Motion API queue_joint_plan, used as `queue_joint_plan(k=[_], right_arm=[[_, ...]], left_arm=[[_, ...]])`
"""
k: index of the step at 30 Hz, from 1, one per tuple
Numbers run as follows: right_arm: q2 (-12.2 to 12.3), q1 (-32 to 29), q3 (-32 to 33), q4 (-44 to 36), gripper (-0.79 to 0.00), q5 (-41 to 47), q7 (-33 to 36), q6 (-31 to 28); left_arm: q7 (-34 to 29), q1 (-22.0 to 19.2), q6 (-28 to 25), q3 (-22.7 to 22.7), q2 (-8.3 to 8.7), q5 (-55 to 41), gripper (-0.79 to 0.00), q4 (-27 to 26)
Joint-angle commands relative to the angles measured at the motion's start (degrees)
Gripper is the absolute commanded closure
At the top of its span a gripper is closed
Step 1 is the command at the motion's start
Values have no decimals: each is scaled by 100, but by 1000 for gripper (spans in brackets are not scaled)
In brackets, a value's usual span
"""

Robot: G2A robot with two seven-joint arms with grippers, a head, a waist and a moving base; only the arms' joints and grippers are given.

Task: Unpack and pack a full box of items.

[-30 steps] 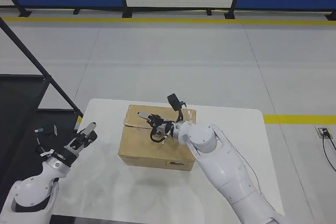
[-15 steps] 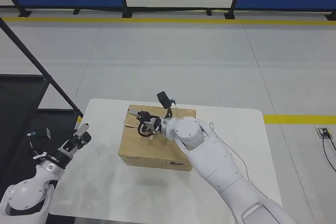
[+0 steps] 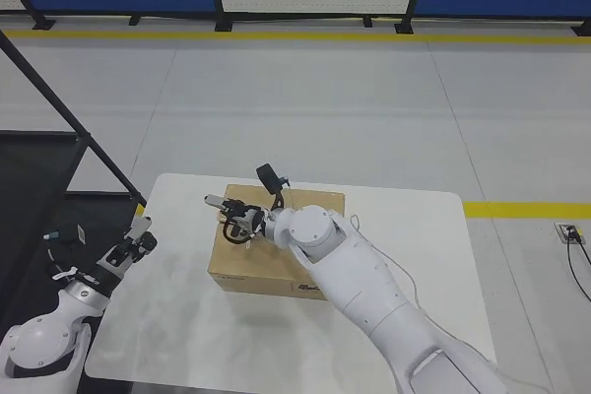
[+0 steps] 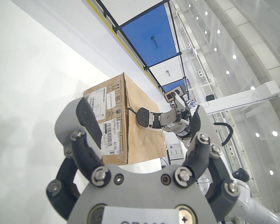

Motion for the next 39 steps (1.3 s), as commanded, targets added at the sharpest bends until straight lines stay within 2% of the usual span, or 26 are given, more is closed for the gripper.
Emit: queue_joint_plan(k=[1,7,14,24,39], right_arm=[[-25,40,3,79,-785,0,26,-51],[14,73,131,170,-785,-62,75,-106],[220,-161,413,-168,-785,-209,388,-29],[618,-905,855,-1431,-785,-924,382,556],[1155,-2245,1952,-3397,-785,-1594,407,1248]], left_arm=[[-24,-9,-11,2,3,1,-785,12],[-76,-44,-40,13,11,11,-785,49],[-120,-99,-55,86,13,51,-785,51],[-157,-143,-38,205,14,132,-785,-6],[-181,-132,-16,287,22,212,-785,-110]])
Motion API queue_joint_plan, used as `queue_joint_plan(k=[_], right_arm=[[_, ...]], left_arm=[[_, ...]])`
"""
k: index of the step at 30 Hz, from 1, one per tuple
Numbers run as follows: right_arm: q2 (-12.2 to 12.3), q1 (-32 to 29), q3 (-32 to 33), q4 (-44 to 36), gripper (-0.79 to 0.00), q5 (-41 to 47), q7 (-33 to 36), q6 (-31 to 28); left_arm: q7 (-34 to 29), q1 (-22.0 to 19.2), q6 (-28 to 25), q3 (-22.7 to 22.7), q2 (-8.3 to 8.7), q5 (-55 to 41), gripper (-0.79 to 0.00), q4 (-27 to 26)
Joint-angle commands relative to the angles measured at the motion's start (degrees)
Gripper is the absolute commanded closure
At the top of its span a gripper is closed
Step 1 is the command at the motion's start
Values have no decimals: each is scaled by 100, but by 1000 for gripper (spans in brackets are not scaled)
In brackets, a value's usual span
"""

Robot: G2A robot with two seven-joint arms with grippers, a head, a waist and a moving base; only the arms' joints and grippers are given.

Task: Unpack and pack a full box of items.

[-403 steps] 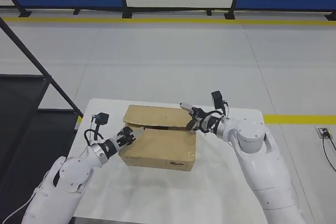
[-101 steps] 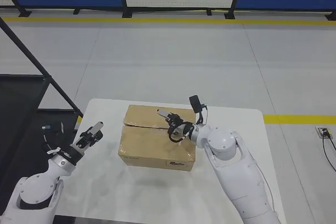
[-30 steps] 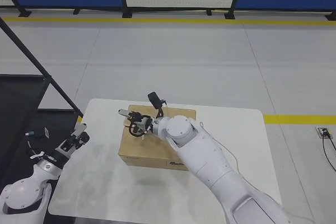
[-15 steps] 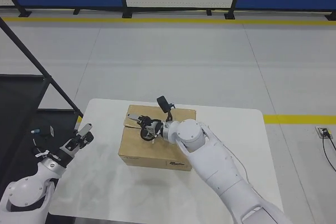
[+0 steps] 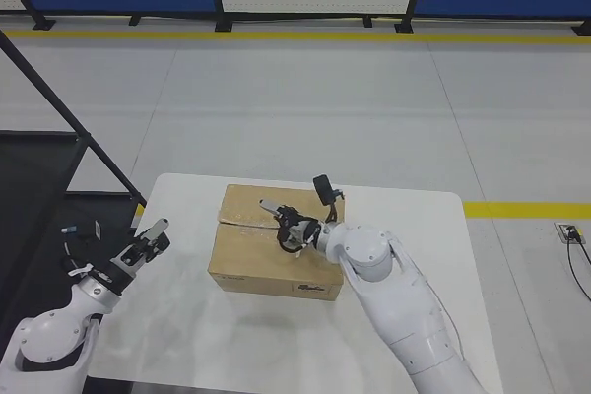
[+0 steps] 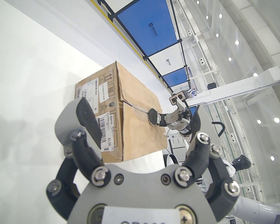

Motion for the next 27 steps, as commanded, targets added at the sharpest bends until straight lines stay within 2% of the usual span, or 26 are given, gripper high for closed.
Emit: queue_joint_plan(k=[1,27], right_arm=[[54,-127,168,-128,-785,-12,-10,69],[412,-1108,1230,-1121,-785,281,-289,39]], left_arm=[[2,1,5,8,1,11,-785,-18],[52,10,63,116,7,109,-785,-102]])
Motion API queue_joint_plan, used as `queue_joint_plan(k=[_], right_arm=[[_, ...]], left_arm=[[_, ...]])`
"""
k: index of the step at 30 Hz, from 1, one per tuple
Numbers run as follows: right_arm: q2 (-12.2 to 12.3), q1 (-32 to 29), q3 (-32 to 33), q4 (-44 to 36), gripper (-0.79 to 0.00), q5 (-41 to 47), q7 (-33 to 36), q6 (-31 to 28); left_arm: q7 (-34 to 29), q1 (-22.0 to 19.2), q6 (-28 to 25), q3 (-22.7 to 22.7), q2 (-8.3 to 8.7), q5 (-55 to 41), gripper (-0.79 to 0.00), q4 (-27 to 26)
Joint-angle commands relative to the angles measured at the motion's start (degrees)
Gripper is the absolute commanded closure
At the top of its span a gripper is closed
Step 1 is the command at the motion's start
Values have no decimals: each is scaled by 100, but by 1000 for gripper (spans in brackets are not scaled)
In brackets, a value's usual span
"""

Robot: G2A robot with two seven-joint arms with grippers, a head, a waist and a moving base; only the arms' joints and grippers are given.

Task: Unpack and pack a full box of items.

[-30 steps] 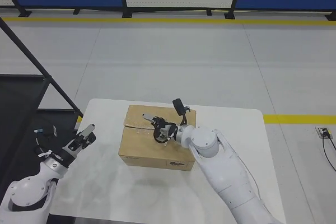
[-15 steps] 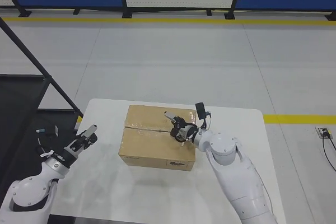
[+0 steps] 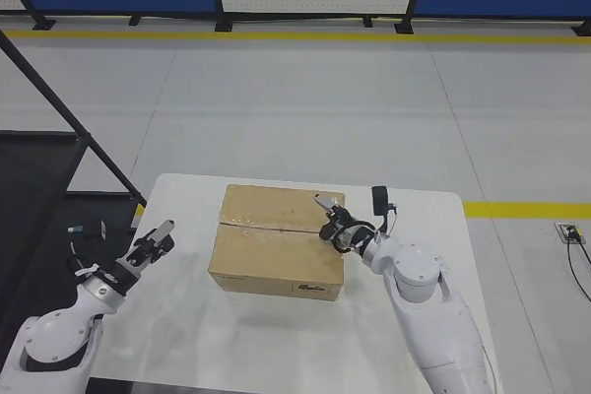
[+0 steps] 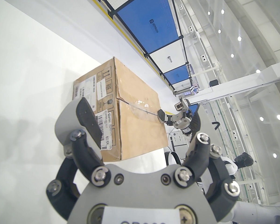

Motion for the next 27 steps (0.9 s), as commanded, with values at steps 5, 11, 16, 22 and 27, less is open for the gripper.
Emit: queue_joint_plan(k=[5,11,16,22,27], right_arm=[[62,-141,204,-35,-785,285,78,-142],[129,-326,388,-151,-785,521,176,-306],[174,-408,462,-138,-785,641,177,-370],[218,-438,502,-107,-785,762,145,-430],[254,-485,533,-100,-785,879,139,-491]], left_arm=[[-7,-17,10,17,3,21,-785,4],[-9,-47,38,59,3,54,-785,-12],[1,-65,58,89,3,87,-785,-31],[-7,-74,64,104,6,107,-785,-29],[11,-73,71,111,7,107,-785,-25]])
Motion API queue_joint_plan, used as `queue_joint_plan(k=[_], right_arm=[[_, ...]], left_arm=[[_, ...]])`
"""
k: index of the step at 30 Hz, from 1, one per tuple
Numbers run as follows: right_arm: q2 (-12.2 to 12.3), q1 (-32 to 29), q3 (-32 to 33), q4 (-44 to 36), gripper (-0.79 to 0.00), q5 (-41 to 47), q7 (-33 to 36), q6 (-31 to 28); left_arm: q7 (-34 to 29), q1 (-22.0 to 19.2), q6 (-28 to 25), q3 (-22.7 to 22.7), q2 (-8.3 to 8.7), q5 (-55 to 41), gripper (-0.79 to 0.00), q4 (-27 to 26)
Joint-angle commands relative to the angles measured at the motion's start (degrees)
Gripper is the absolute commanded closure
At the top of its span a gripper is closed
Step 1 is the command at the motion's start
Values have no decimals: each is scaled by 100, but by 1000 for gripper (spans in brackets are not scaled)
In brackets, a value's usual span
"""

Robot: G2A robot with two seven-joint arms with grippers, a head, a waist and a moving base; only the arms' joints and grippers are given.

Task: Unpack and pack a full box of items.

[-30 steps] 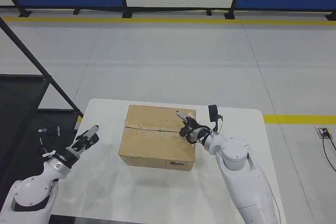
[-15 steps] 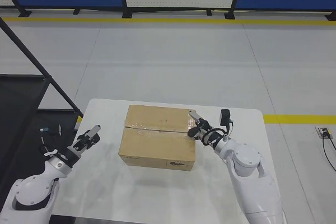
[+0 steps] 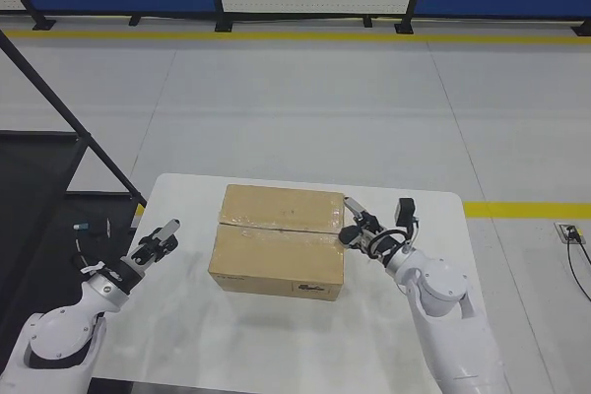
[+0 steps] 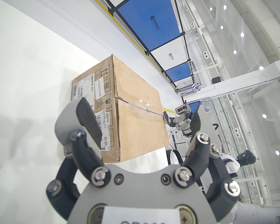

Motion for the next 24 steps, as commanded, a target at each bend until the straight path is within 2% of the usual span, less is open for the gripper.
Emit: queue_joint_plan(k=[1,18,24], right_arm=[[15,-29,15,-1,-785,58,-6,-33],[111,-110,10,84,-785,370,-141,-175],[147,-158,97,16,-785,469,-396,-240]], left_arm=[[5,-1,-1,2,1,8,-785,6],[14,-26,10,43,5,48,-785,-12],[5,-34,17,58,6,54,-785,-11]])
